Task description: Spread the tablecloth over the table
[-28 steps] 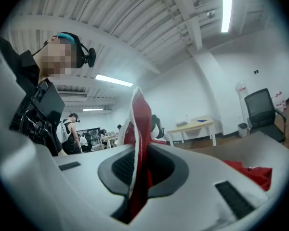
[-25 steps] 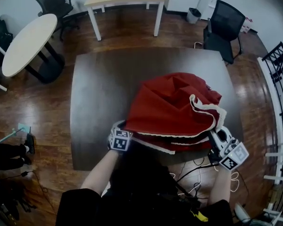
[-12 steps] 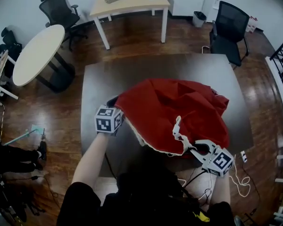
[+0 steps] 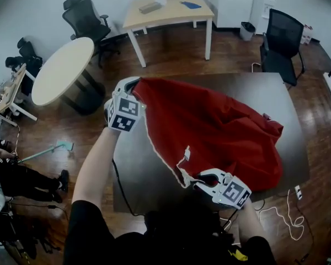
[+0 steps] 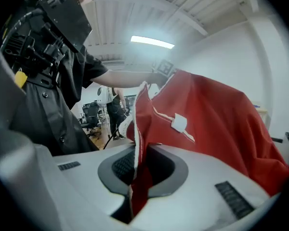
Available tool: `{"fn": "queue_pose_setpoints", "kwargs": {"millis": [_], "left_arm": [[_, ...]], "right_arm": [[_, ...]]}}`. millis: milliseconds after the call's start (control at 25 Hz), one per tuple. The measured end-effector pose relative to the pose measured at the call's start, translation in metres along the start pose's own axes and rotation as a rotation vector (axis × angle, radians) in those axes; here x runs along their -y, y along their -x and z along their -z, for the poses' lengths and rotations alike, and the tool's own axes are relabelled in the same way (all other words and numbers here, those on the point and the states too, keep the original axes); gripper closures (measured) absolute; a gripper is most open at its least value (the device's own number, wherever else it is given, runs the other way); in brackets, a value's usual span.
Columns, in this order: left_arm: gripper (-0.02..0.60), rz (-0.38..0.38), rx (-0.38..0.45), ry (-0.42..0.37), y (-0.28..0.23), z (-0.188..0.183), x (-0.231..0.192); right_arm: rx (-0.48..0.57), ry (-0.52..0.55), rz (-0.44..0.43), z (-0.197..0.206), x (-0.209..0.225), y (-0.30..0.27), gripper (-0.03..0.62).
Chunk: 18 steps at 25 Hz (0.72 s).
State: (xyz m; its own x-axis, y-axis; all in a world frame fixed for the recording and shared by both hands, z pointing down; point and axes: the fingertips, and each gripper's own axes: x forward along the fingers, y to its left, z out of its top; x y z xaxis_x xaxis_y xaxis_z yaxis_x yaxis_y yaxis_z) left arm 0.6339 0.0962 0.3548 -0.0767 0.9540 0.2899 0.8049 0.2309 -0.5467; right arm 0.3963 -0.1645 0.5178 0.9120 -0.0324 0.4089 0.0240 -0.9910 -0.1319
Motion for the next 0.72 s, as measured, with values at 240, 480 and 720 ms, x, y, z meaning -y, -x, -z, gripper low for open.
{"fn": "queue_pose_setpoints", "kwargs": {"millis": [240, 480, 720], "left_arm": [[0.520, -0.027, -0.218, 0.094, -0.009, 0.118, -0.017], [0.236, 0.121, -0.789, 0.470, 0.061, 0.357, 0.062], [0.293, 0.113, -0.678, 0.497, 0.096, 0.383, 0.108]], "right_arm": [[-0.090, 0.022, 0.000, 0.008, -0.016, -0.078, 0.566], [-0.288, -0.005, -0.006, 0.051, -0.028, -0.148, 0.566], [-0.340, -0.122, -0.025, 0.082, -0.017, -0.155, 0.566]]}}
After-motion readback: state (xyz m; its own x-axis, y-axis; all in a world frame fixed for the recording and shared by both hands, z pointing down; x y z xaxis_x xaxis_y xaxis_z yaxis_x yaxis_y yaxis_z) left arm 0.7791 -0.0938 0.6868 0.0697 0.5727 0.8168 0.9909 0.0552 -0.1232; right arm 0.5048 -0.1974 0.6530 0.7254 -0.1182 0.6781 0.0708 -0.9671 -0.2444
